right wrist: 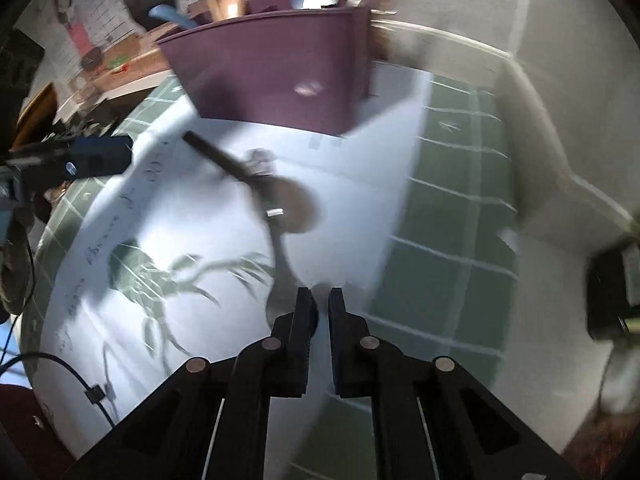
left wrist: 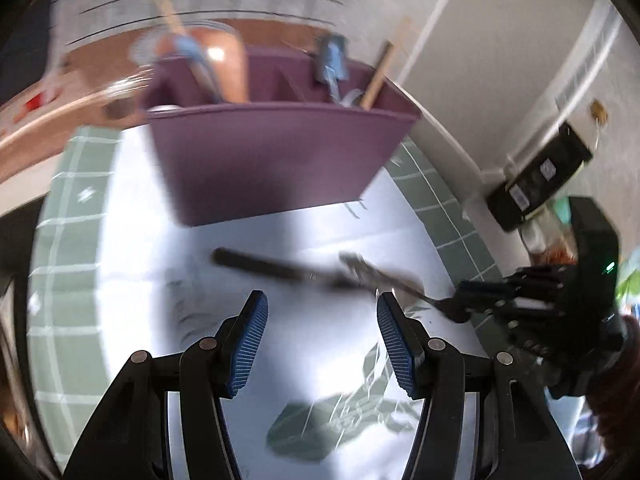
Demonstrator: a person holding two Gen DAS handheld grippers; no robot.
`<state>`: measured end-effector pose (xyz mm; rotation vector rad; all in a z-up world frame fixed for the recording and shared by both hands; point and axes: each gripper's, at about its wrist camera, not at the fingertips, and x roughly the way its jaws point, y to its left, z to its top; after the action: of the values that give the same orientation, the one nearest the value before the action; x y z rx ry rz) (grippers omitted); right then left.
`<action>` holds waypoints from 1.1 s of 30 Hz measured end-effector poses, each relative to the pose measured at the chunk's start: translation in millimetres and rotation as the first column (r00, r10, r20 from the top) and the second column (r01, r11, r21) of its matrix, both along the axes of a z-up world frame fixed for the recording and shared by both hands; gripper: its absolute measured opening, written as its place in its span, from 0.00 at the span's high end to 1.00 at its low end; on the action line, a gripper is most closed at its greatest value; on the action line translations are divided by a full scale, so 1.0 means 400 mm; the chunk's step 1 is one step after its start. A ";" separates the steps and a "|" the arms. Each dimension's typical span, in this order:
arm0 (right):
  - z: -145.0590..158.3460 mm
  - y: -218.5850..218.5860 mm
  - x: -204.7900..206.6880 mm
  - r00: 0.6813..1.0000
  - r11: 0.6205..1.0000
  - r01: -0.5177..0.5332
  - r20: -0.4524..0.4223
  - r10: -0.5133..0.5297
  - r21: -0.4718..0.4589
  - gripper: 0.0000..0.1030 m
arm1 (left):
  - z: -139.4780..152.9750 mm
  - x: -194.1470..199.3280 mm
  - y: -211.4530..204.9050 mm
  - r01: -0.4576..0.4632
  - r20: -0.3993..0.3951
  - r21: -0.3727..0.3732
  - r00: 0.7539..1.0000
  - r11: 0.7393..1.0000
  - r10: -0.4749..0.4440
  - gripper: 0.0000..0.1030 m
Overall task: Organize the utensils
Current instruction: 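Grasp the black-handled spoon with the left tool while the right tool approaches the metal spoon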
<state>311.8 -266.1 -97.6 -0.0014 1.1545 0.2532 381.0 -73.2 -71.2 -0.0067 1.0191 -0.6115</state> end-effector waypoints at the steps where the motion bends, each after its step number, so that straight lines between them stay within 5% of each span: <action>1: 0.001 -0.026 -0.006 1.000 1.000 0.024 -0.004 -0.024 0.009 0.91 | -0.009 0.008 -0.023 0.021 0.009 0.007 1.000 1.000 -0.022 0.44; 8: 0.011 -0.108 -0.045 0.993 0.984 0.115 -0.010 -0.115 0.137 0.91 | -0.037 0.062 -0.145 0.166 0.057 0.109 0.983 0.980 -0.173 0.44; 17: 0.017 -0.083 -0.047 0.995 0.988 0.096 0.004 -0.097 0.117 0.91 | -0.064 0.078 -0.100 0.157 0.005 0.117 0.987 0.981 -0.159 0.44; 33: 0.023 -0.020 -0.018 1.000 0.995 0.026 0.015 -0.027 0.092 0.88 | -0.060 -0.133 0.044 0.240 -0.106 0.131 0.968 0.962 -0.227 0.44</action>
<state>304.8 -274.2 -88.6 0.0926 1.1250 0.2821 328.0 -55.4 -95.1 0.2171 1.1593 -0.7569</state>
